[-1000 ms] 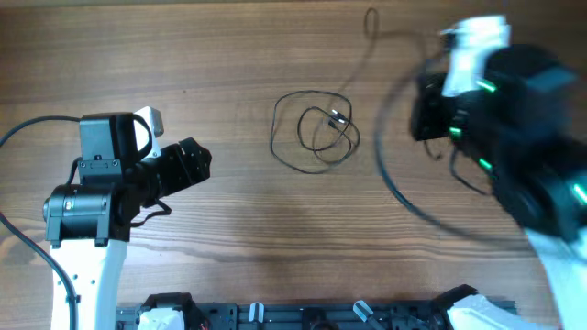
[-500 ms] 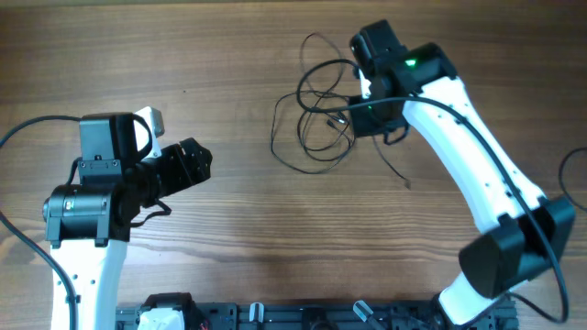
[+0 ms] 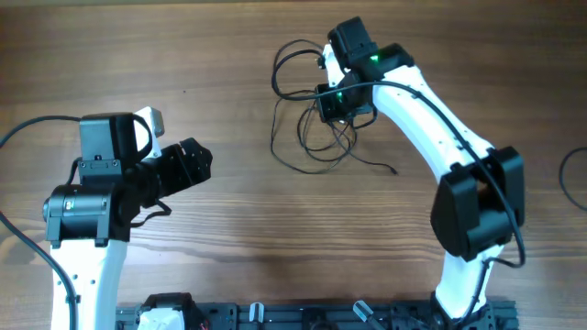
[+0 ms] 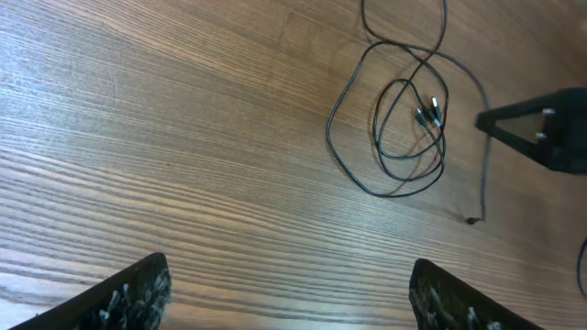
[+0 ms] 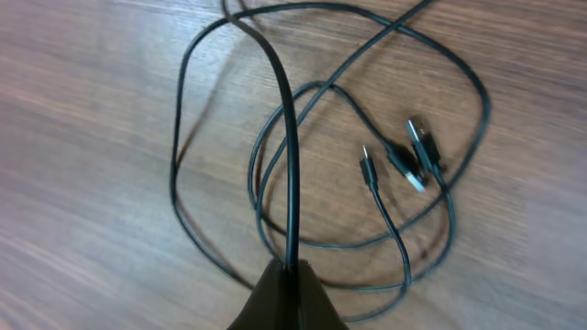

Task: Untangle cables

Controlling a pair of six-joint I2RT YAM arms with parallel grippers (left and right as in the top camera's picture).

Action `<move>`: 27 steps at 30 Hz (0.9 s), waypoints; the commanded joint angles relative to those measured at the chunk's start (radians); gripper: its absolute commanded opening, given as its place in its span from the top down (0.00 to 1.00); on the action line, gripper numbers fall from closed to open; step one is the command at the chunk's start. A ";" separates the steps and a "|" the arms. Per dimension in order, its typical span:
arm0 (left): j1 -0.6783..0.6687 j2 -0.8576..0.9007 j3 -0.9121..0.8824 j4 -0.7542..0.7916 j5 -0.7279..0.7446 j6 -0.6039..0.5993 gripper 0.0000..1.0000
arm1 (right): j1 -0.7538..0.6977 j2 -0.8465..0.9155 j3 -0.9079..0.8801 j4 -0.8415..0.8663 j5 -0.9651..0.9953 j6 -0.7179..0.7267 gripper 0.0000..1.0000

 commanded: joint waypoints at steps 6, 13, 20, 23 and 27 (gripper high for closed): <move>0.003 0.000 -0.003 0.003 0.016 0.021 0.14 | -0.001 0.117 -0.001 0.099 -0.079 0.070 0.96; 0.003 0.000 -0.003 0.003 0.016 0.020 0.14 | 0.002 0.137 -0.001 0.149 -0.078 0.144 0.78; 0.003 0.000 -0.003 0.003 0.016 0.020 0.14 | 0.011 0.192 -0.022 0.180 -0.079 0.169 0.60; 0.003 0.000 -0.003 0.003 0.016 0.020 0.14 | 0.011 0.219 -0.027 0.192 -0.079 0.169 0.56; 0.003 0.000 -0.003 0.003 0.016 0.020 0.14 | 0.011 0.249 -0.027 0.198 -0.079 0.169 0.54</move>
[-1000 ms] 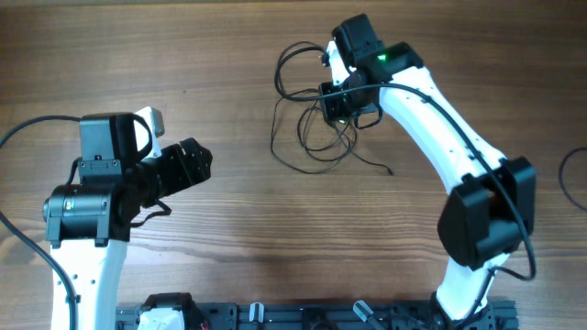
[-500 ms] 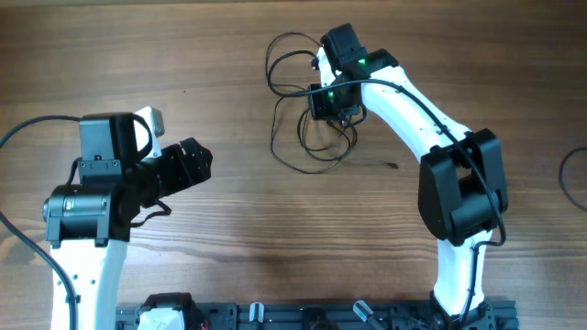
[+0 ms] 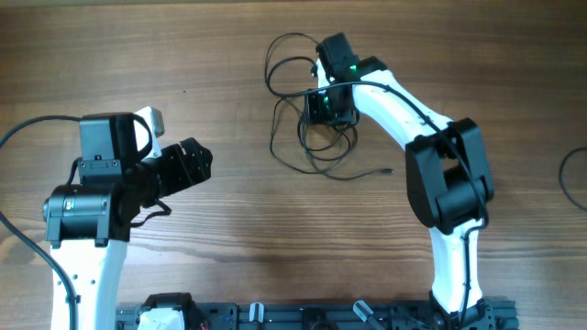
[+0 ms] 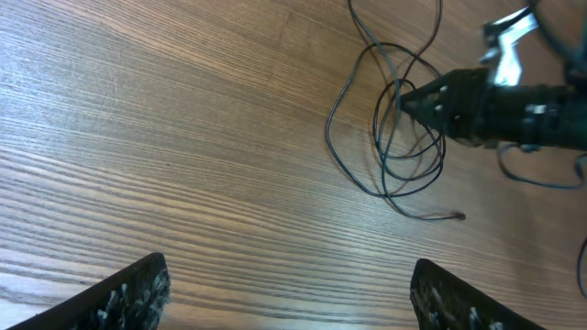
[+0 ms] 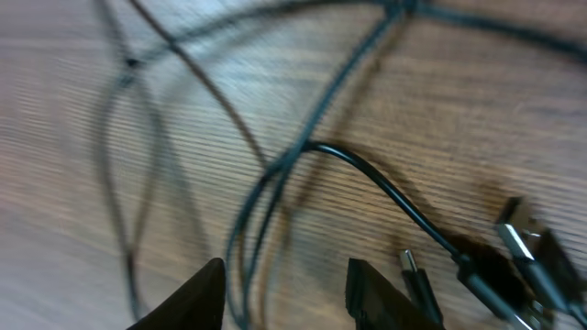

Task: Untangle cables

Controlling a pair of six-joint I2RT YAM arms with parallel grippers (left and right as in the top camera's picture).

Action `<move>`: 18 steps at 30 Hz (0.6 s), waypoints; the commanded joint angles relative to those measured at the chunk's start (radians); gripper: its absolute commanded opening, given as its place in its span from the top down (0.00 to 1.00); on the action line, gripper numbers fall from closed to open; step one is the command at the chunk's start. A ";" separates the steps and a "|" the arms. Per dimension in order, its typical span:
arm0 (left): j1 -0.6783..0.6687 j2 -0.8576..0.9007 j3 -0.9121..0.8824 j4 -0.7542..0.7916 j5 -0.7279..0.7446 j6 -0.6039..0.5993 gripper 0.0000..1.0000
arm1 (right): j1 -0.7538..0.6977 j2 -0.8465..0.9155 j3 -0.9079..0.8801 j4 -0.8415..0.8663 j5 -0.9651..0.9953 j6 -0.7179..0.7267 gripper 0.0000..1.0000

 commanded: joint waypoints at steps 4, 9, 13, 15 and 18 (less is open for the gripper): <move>0.003 0.000 -0.003 0.002 0.016 0.020 0.14 | 0.006 0.064 -0.012 0.016 -0.019 0.020 0.54; 0.003 0.000 -0.003 0.003 0.016 0.020 0.14 | 0.010 0.087 -0.015 0.042 -0.054 0.047 0.54; 0.003 0.000 -0.003 0.003 0.016 0.020 0.14 | 0.018 0.089 -0.015 0.075 -0.092 0.052 0.54; 0.003 0.000 -0.003 0.002 0.016 0.020 0.14 | 0.025 0.089 -0.015 0.095 -0.094 0.067 0.54; 0.003 0.000 -0.003 0.002 0.016 0.020 0.14 | 0.039 0.089 -0.015 0.125 -0.093 0.070 0.54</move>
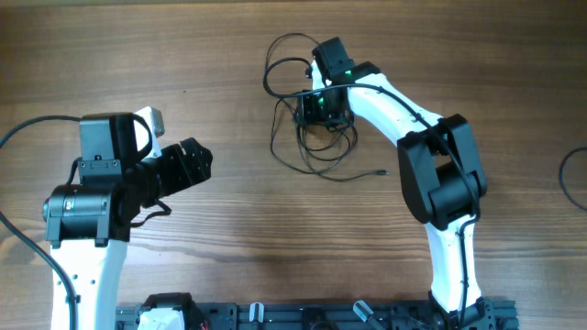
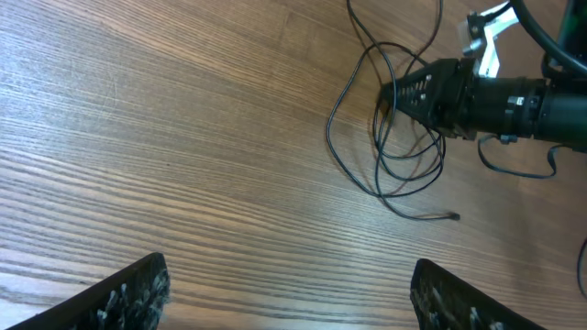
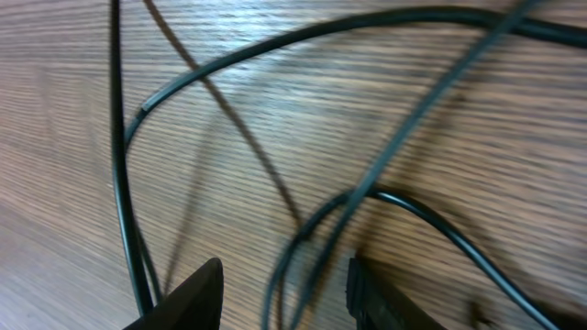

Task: Untangle cables

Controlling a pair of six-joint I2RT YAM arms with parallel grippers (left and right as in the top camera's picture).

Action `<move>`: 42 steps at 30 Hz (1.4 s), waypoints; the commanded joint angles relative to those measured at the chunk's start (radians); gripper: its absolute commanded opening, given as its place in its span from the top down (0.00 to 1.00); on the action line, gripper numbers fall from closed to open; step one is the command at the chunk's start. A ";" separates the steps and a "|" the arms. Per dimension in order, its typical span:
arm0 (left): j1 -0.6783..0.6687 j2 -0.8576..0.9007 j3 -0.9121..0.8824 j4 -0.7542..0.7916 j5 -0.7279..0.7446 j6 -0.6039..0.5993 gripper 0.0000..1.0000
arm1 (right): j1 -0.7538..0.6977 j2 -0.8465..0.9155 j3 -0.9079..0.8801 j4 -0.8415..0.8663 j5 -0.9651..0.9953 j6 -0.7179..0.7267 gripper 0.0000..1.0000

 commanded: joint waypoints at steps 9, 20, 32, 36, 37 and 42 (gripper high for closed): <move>0.003 0.000 -0.003 -0.002 0.016 0.019 0.14 | 0.033 0.056 -0.014 0.029 0.012 0.067 0.71; 0.003 0.000 -0.003 -0.013 0.016 0.019 0.13 | 0.032 0.056 -0.014 -0.076 -0.012 0.004 0.96; 0.003 0.000 -0.003 -0.021 0.015 0.020 0.13 | 0.016 -0.230 -0.011 -0.183 -0.048 -0.100 0.96; 0.003 0.000 -0.003 -0.021 0.007 0.020 0.13 | 0.016 -0.430 -0.011 -0.184 0.050 -0.150 0.96; 0.003 0.000 -0.003 -0.021 0.007 0.020 0.13 | 0.016 -0.480 -0.011 -0.188 0.061 -0.163 0.96; 0.003 0.000 -0.003 -0.021 0.008 0.020 0.12 | 0.016 -0.731 -0.011 -0.216 0.117 -0.179 0.96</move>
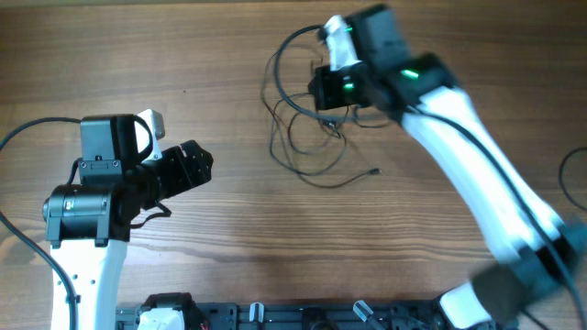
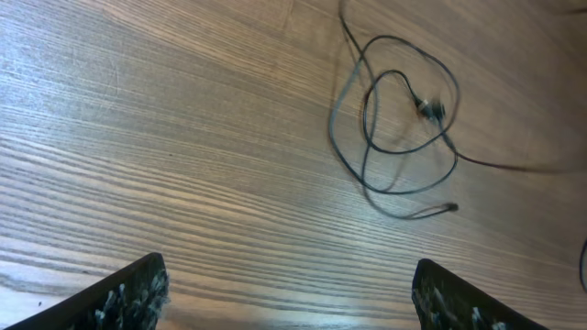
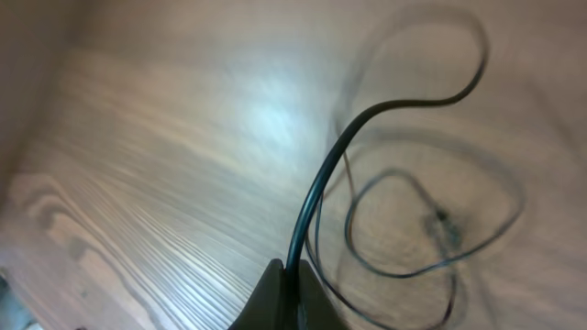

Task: Untangle cables

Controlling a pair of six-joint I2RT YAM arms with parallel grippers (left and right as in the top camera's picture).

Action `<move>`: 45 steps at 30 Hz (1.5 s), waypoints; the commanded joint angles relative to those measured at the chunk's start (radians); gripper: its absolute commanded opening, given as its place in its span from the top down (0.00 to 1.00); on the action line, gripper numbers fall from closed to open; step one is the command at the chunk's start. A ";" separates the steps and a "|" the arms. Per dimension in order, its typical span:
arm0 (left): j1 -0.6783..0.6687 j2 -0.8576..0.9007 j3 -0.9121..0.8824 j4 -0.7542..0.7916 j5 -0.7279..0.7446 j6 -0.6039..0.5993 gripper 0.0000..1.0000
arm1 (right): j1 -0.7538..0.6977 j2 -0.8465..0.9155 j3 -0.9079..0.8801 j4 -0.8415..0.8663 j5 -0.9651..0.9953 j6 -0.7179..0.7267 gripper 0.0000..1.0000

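Note:
A tangle of thin black cables (image 1: 307,124) lies on the wooden table at the far middle; the left wrist view shows the cables (image 2: 394,137) as loose loops with plugs. My right gripper (image 1: 332,89) hangs above the tangle's upper part. In its own view the right gripper (image 3: 286,275) is shut on one black cable (image 3: 367,119), which curves up and away over the blurred loops below. My left gripper (image 1: 197,165) stays at the left, far from the cables. The left gripper (image 2: 289,275) is open with nothing between its fingers.
A free cable end with a small plug (image 1: 374,171) points right below the tangle. Another dark cable (image 1: 567,174) curves in at the right edge of the table (image 1: 229,55). The left arm's own cable (image 1: 27,128) runs off the left edge.
My right gripper was open, low among the loops; now it is shut on one black cable and stands higher above the table. The loops have shifted. The left arm has not moved.
First my right gripper was shut on a black cable over the tangle. Then it was open, close down among the loops and plugs, and a little later further left in them. Now it holds one cable raised above the pile.

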 commanded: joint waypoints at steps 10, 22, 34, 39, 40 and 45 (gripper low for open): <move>0.003 0.000 -0.003 0.000 0.008 0.047 0.12 | -0.002 -0.538 0.012 -0.020 0.515 -0.003 0.96; 0.003 0.000 -0.003 0.000 0.009 0.046 0.12 | -0.001 -0.644 0.010 -0.085 0.714 0.487 0.96; 0.003 0.000 -0.003 -0.021 0.008 0.047 0.11 | -0.001 -0.149 0.010 0.232 -0.520 -0.121 0.96; 0.003 0.000 -0.003 -0.031 0.009 0.047 0.10 | -0.005 -0.028 0.010 0.005 -0.323 -0.145 0.96; 0.003 0.000 -0.003 -0.032 0.009 0.047 0.10 | -0.006 -0.020 0.010 -0.057 -0.221 -0.160 0.96; 0.003 0.000 -0.003 -0.034 0.008 0.047 0.10 | -0.006 -0.031 0.010 -0.270 0.328 -0.107 0.96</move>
